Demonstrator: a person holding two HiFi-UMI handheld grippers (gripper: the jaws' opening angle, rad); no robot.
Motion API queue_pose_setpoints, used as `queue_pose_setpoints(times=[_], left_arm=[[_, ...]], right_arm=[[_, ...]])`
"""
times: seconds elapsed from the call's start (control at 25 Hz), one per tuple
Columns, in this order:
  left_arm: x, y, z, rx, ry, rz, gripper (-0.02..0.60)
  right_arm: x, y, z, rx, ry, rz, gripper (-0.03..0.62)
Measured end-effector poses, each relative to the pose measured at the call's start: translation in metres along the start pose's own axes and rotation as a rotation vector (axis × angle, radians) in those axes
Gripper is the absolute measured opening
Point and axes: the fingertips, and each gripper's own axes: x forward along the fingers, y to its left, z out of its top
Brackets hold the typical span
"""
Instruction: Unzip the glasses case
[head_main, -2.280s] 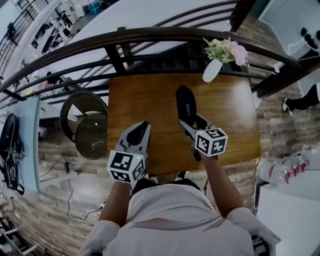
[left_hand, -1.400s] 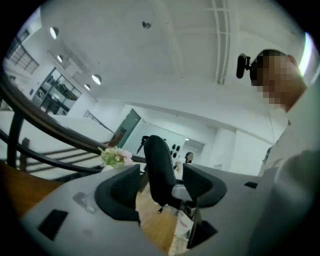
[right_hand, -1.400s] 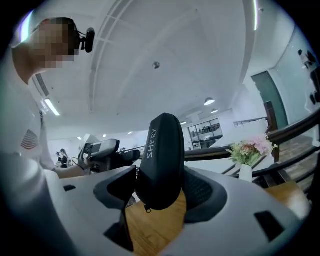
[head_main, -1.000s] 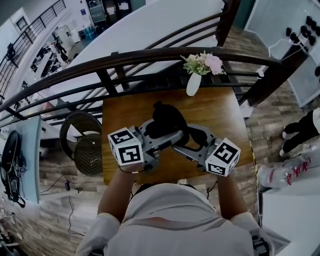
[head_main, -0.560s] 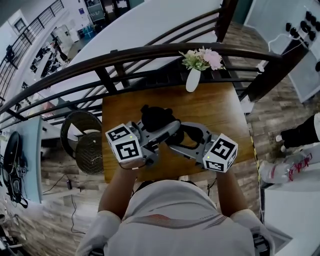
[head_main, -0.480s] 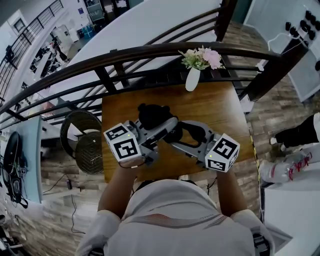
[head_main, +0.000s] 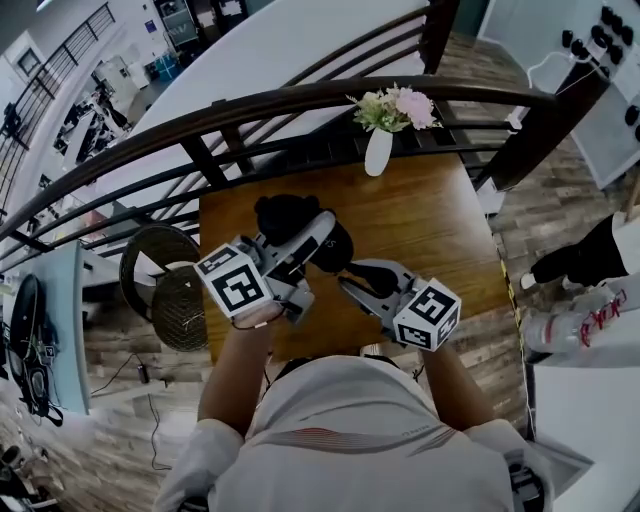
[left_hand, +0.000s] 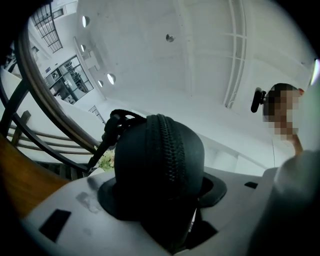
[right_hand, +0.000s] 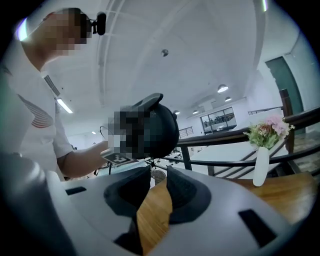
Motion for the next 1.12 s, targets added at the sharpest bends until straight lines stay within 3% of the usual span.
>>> queue_pose_setpoints(times=[0.2,0.36,0.52,0.88,1.12], left_arm=[[0.001,0.001,0.000,0.006,-0.006,0.019,0.258],[-0.001,0.002,0.000,0.010,-0.011,0.026,0.258],[-0.005,0.000,0.003,0.053,-0.015,0.042,0.258],[-0.011,0.006,-0.001,0.045,0.009,0.093,0.247],[-0.014,0.007,0.003,0.028,-0.052,0.127,0.247]], right_arm=[[0.016,0.008,-0.003,-0.002,0.000,-0.017,0.145],[0.017,0.002,-0.001,0.030,-0.029,-0.042,0.061],[0.017,0.001,-0.004,0.004,-0.010,-0.061,0.052],[0.015,-0.001,-0.010,-0.002,0.017,-0.097,0.051],[0.017,0.009,-0.006,-0.040,0.024,-0.075,0.054]])
